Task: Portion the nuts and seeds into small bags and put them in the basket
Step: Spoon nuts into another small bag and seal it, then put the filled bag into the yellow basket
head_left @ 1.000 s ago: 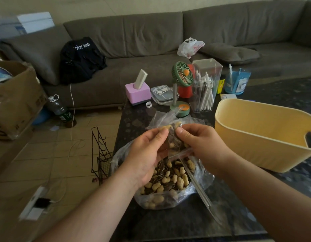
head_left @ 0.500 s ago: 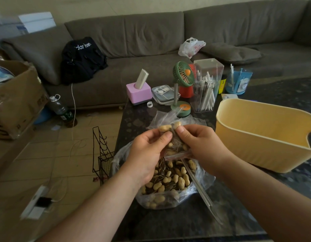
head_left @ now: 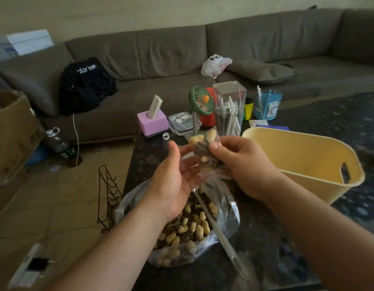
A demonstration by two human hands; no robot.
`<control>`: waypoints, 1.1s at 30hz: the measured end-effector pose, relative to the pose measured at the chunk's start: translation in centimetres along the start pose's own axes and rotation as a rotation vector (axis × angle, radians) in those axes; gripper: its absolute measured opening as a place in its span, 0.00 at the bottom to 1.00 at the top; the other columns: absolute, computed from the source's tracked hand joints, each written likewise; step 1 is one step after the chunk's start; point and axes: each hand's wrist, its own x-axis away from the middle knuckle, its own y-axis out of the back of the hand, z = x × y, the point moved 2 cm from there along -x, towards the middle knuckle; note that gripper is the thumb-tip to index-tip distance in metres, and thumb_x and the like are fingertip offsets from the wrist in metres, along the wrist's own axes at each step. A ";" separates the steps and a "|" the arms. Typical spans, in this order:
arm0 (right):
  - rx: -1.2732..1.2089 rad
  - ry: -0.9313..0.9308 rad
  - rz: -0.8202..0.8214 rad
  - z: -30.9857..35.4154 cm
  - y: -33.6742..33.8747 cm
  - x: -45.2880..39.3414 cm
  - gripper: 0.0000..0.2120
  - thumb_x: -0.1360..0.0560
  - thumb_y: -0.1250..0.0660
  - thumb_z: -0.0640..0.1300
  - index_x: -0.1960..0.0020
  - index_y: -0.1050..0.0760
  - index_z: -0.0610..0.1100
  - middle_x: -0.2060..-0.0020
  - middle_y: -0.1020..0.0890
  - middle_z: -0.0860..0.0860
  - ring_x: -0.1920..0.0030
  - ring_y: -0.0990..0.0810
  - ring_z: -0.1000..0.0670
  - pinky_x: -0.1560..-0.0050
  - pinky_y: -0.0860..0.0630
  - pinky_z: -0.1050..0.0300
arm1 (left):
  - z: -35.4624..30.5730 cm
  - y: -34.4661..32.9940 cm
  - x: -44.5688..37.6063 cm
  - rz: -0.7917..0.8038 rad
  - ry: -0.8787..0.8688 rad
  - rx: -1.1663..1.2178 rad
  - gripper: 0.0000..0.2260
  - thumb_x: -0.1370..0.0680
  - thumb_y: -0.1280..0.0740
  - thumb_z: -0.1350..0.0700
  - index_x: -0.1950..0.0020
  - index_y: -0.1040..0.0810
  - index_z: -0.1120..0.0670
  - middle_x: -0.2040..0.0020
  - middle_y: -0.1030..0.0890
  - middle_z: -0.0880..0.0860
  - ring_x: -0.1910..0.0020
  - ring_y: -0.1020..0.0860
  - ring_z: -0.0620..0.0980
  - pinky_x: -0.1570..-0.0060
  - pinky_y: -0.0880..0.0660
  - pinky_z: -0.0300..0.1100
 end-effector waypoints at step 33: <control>1.427 -0.213 -0.127 -4.3 9.8 -3.9 0.09 0.19 0.31 0.53 0.42 0.18 0.51 0.55 0.16 0.54 0.56 0.16 0.53 0.47 0.16 0.50 | 7.7 -4.3 -0.5 0.137 0.016 -0.486 0.09 0.19 0.28 0.59 0.40 0.17 0.50 0.51 0.11 0.51 0.57 0.11 0.54 0.57 0.14 0.49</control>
